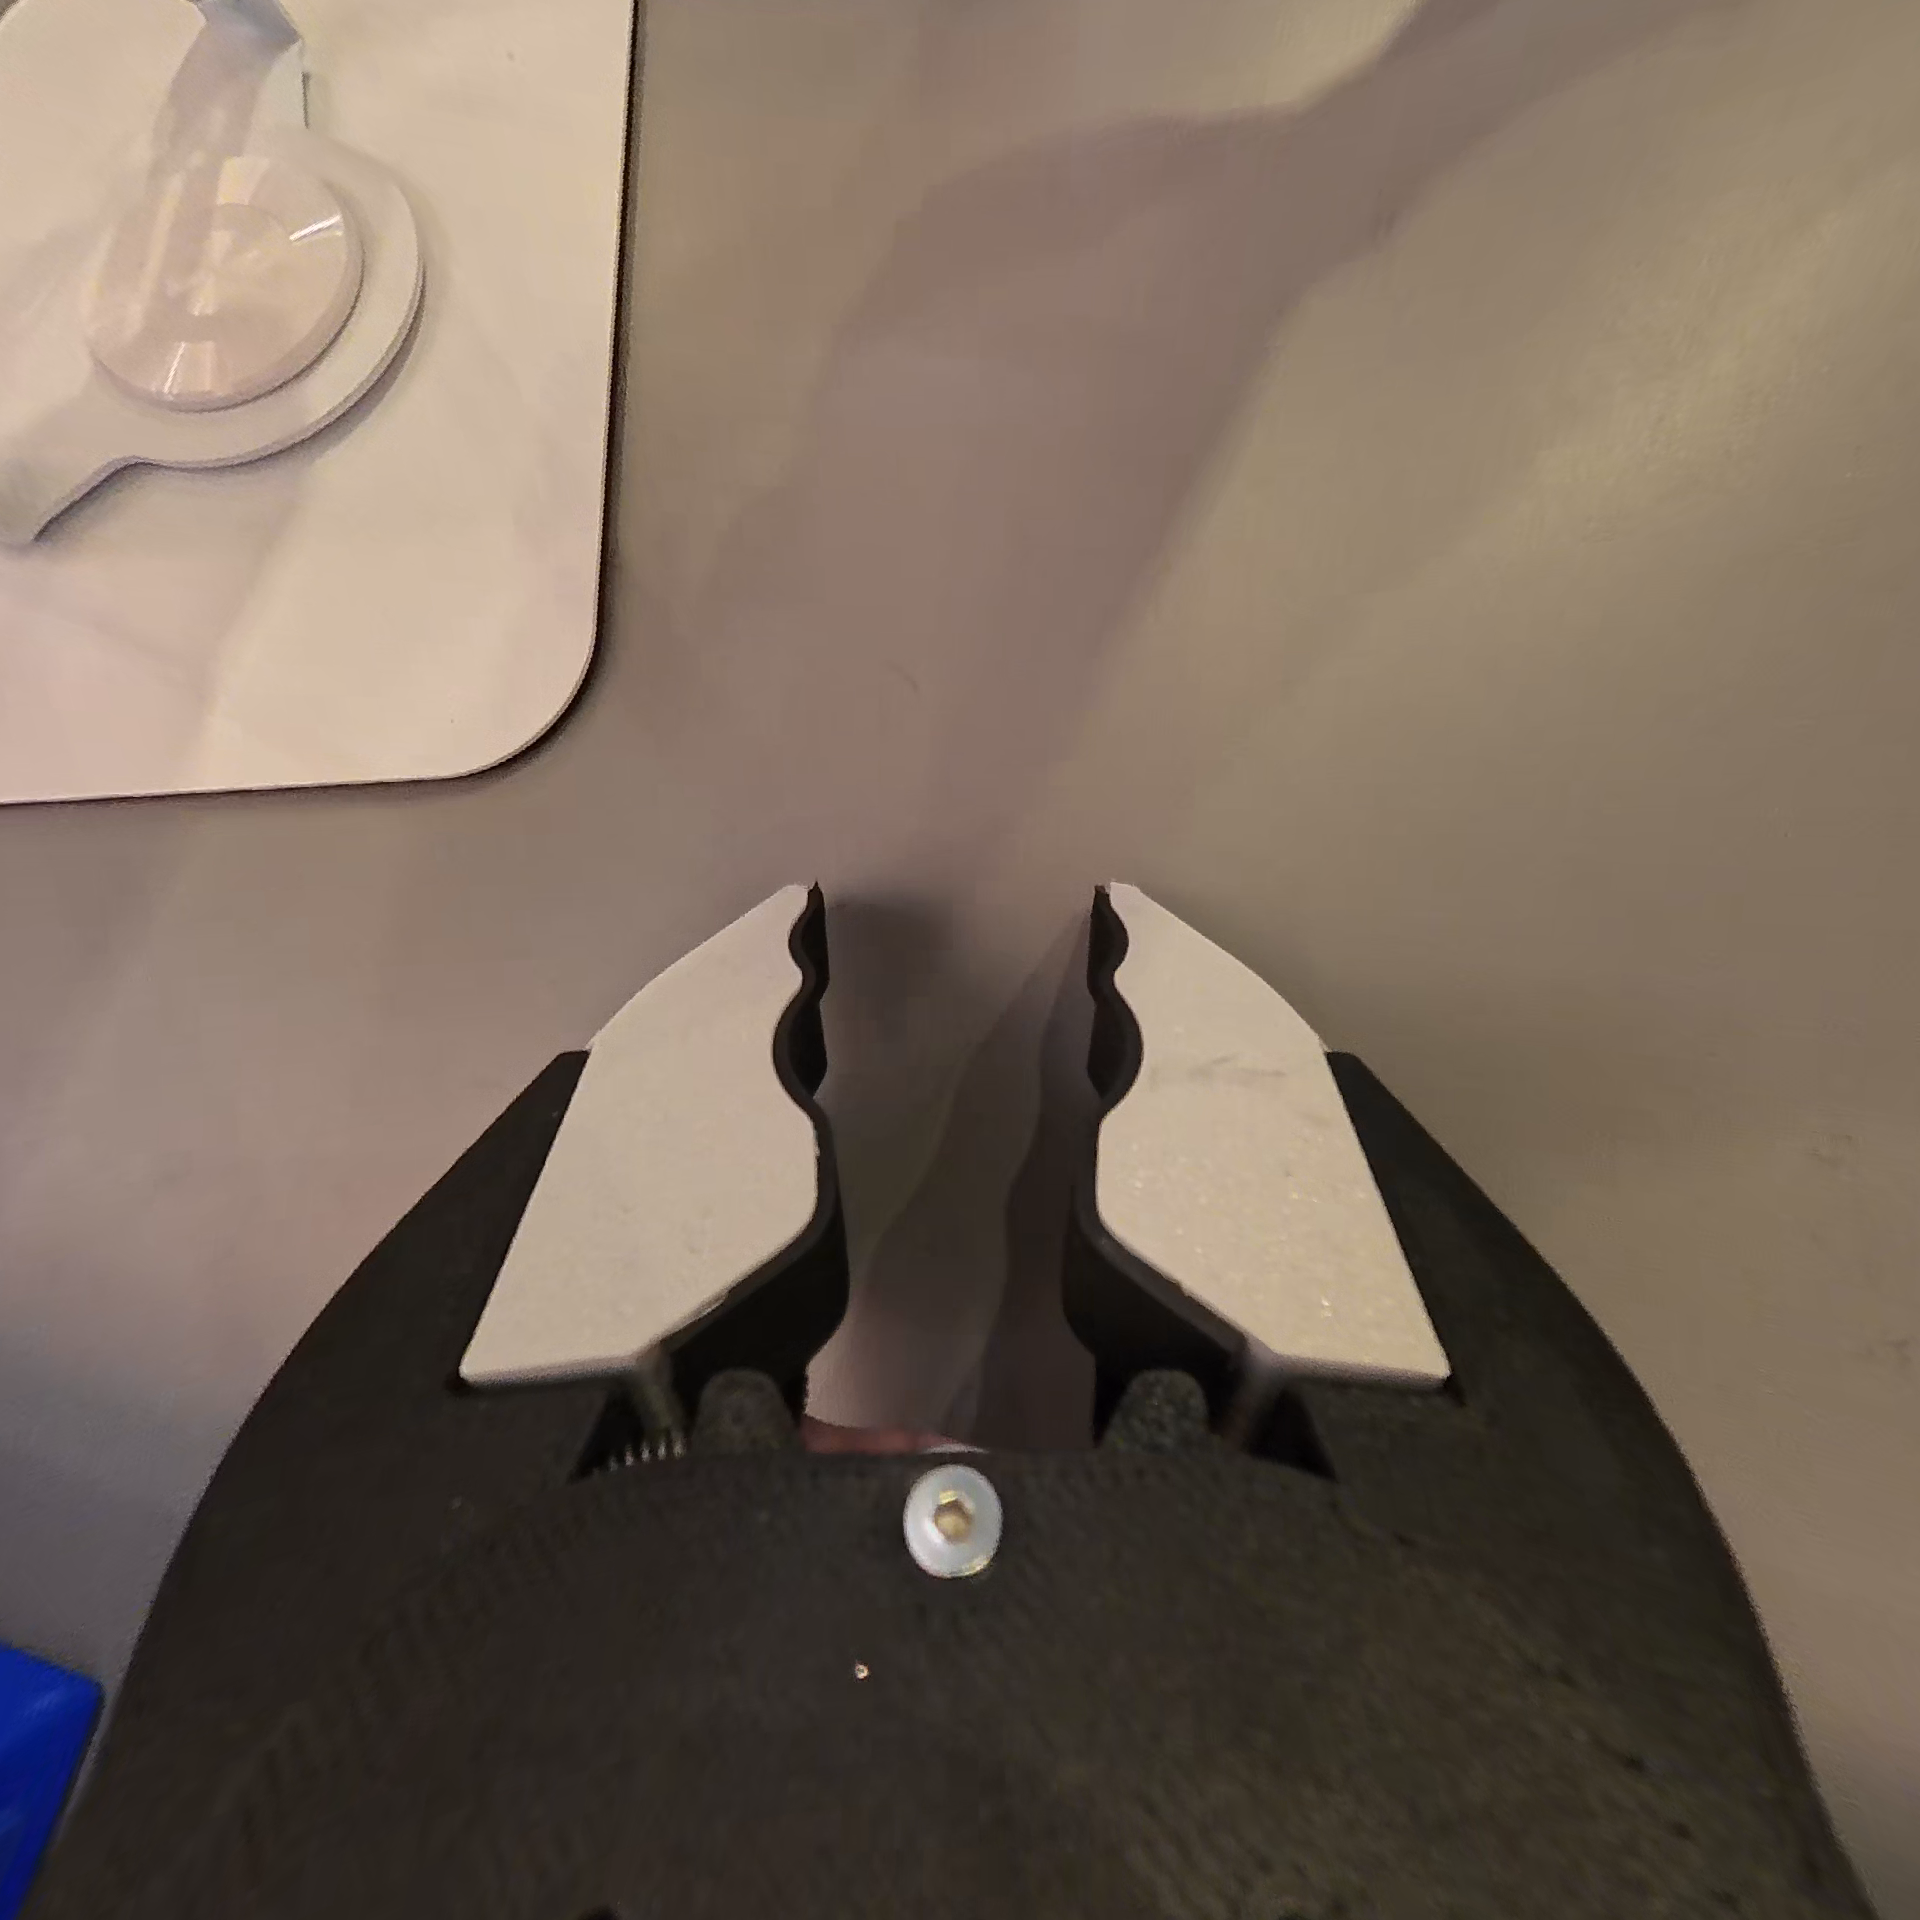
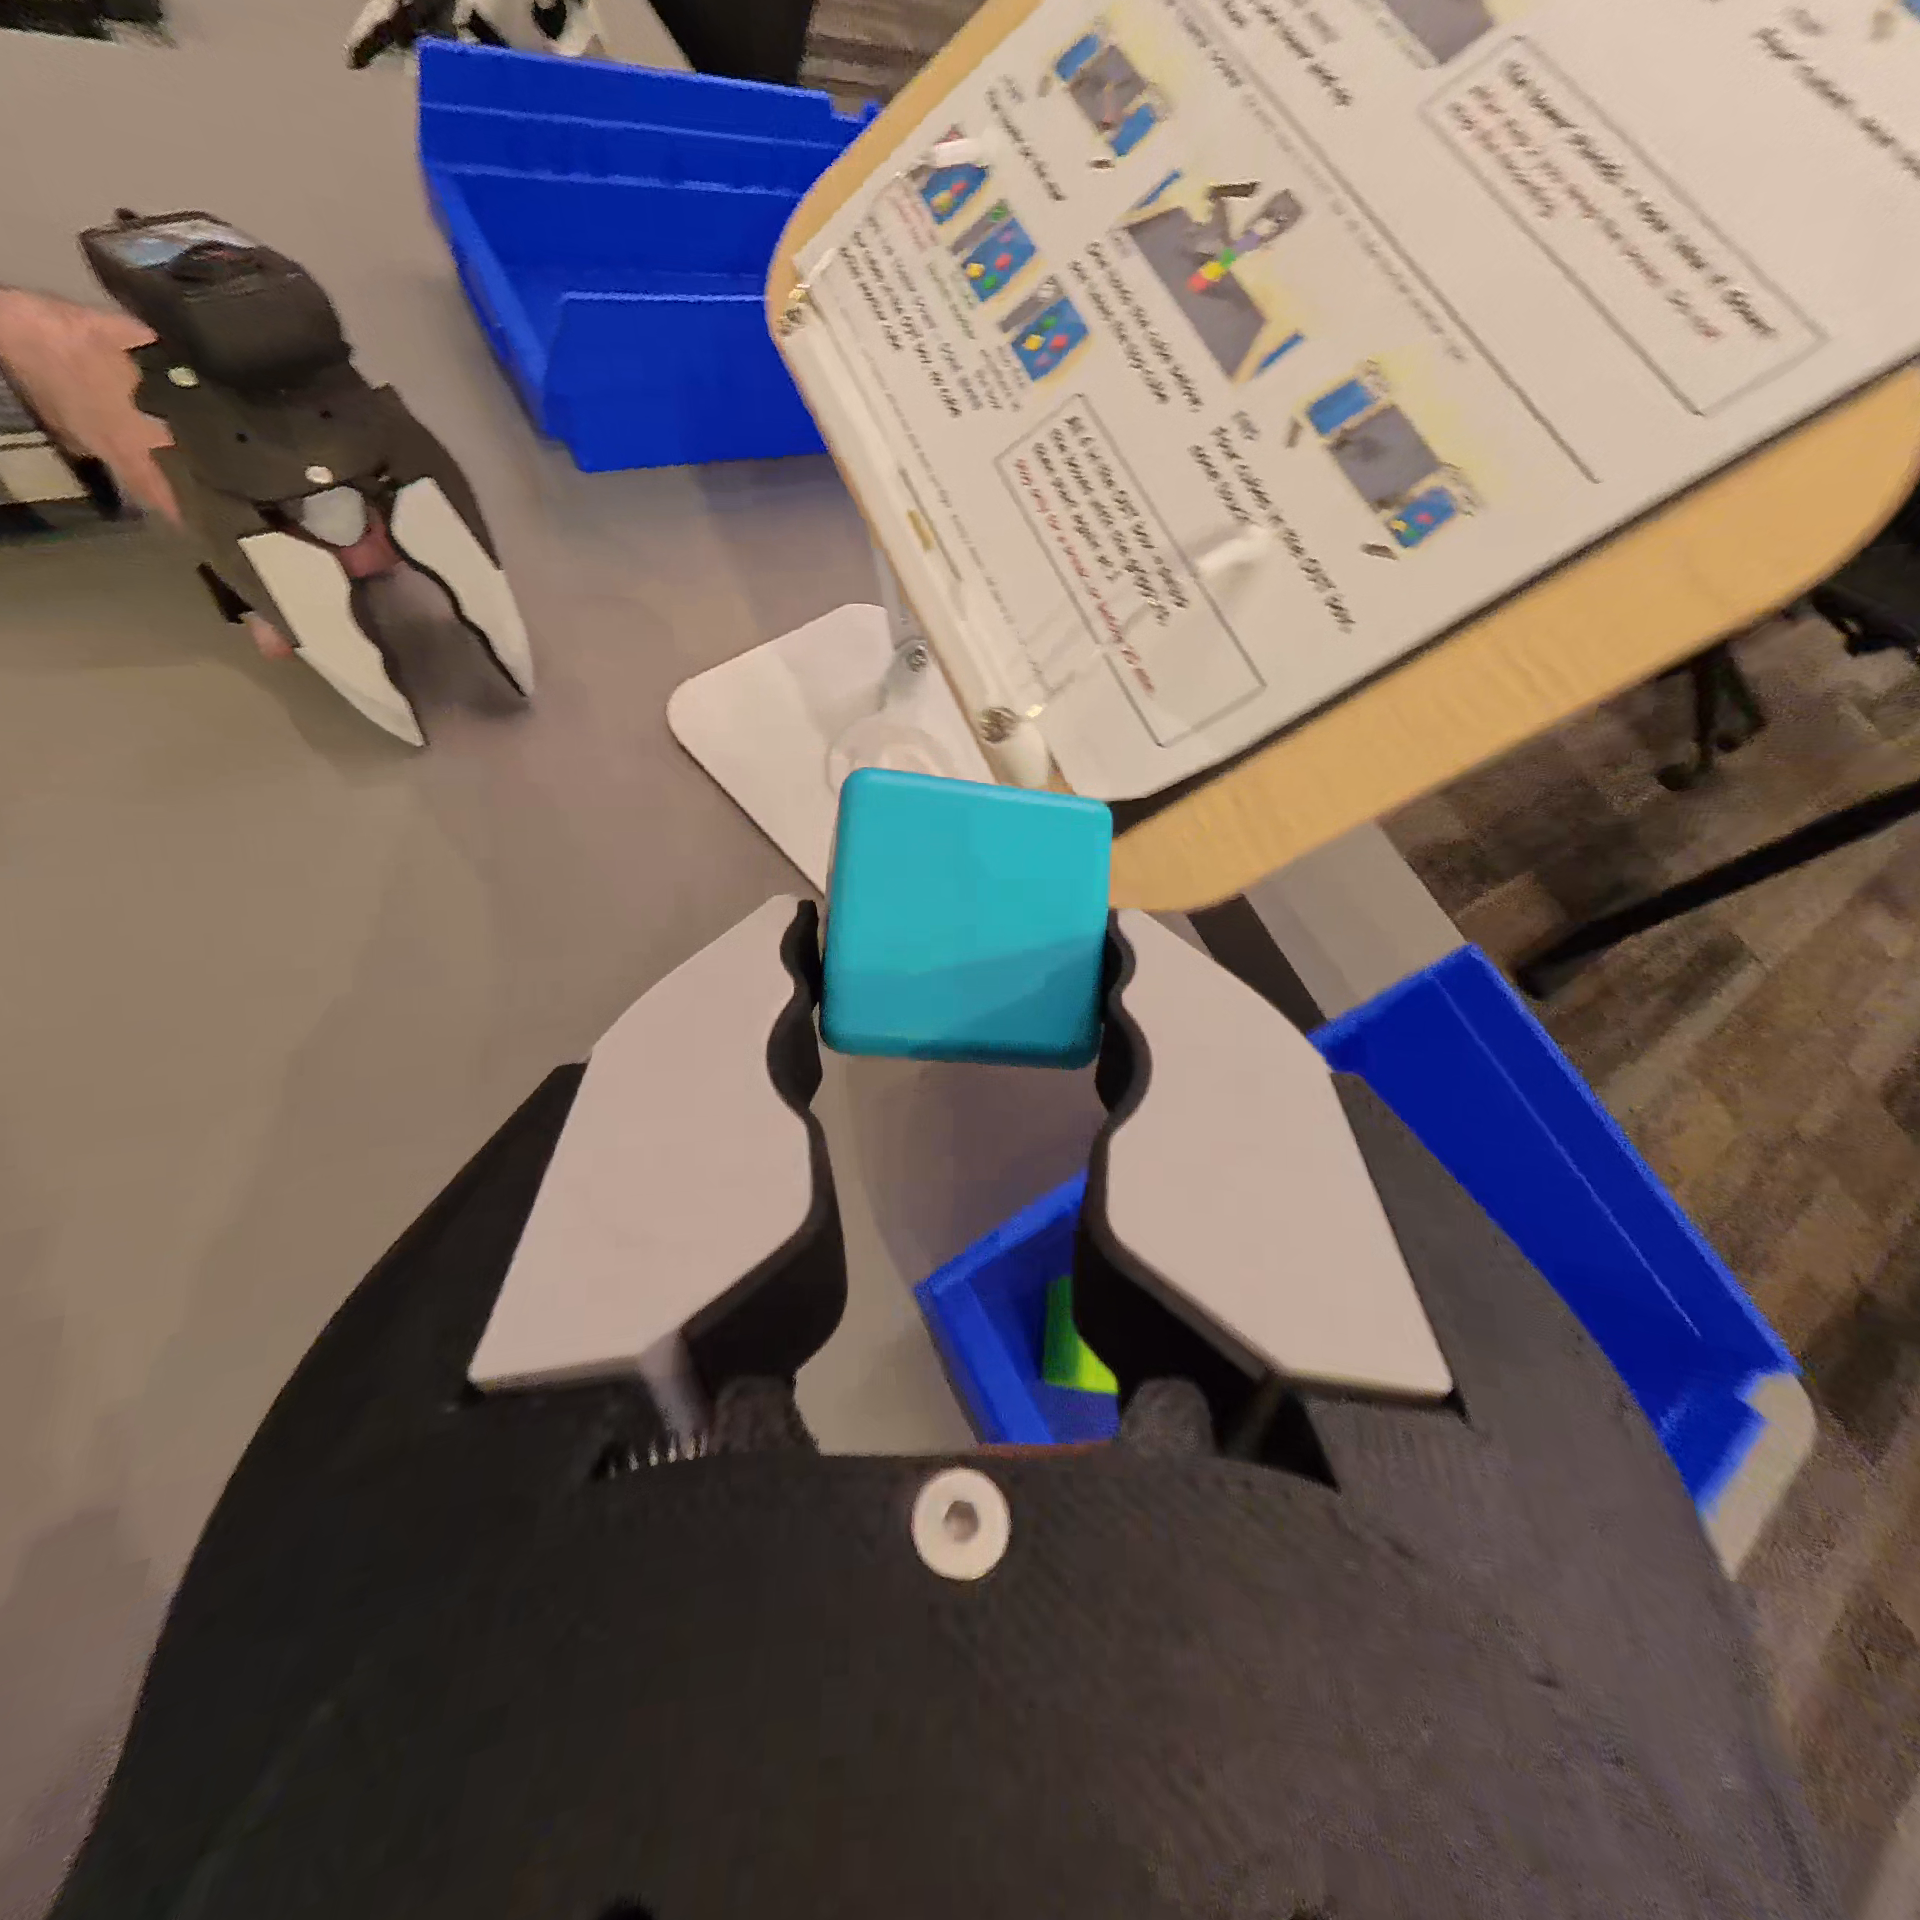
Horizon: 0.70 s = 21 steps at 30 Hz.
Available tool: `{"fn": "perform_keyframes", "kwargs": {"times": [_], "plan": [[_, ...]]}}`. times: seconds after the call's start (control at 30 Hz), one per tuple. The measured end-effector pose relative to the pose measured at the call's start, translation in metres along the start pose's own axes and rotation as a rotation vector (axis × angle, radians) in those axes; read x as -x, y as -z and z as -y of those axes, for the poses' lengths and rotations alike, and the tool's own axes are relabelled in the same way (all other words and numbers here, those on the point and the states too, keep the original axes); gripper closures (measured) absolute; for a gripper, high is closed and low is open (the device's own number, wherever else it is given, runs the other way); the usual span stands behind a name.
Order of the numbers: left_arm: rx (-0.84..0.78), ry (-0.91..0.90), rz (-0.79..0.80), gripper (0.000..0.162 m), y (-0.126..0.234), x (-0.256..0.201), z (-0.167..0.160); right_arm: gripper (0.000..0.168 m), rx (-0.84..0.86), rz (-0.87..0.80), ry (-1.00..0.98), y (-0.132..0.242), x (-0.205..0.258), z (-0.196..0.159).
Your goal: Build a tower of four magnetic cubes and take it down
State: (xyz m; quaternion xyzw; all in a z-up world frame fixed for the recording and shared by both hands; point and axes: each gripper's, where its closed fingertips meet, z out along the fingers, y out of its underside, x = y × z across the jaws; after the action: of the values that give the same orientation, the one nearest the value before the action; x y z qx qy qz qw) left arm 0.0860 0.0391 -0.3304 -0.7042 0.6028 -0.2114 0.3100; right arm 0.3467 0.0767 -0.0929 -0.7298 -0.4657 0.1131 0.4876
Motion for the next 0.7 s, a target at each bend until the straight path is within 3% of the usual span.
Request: {"fn": "perform_keyframes", "kwargs": {"times": [0.4, 0.7], "plan": [[0.0, 0.004, -0.003, 0.113, 0.0, 0.0, 0.0, 0.117, 0.094, -0.286, -0.138, 0.041, -0.078, -0.06], [0.002, 0.015, -0.003, 0.112, 0.0, 0.001, 0.0, 0.117, 0.141, -0.391, -0.255, 0.047, -0.102, -0.118]]}}
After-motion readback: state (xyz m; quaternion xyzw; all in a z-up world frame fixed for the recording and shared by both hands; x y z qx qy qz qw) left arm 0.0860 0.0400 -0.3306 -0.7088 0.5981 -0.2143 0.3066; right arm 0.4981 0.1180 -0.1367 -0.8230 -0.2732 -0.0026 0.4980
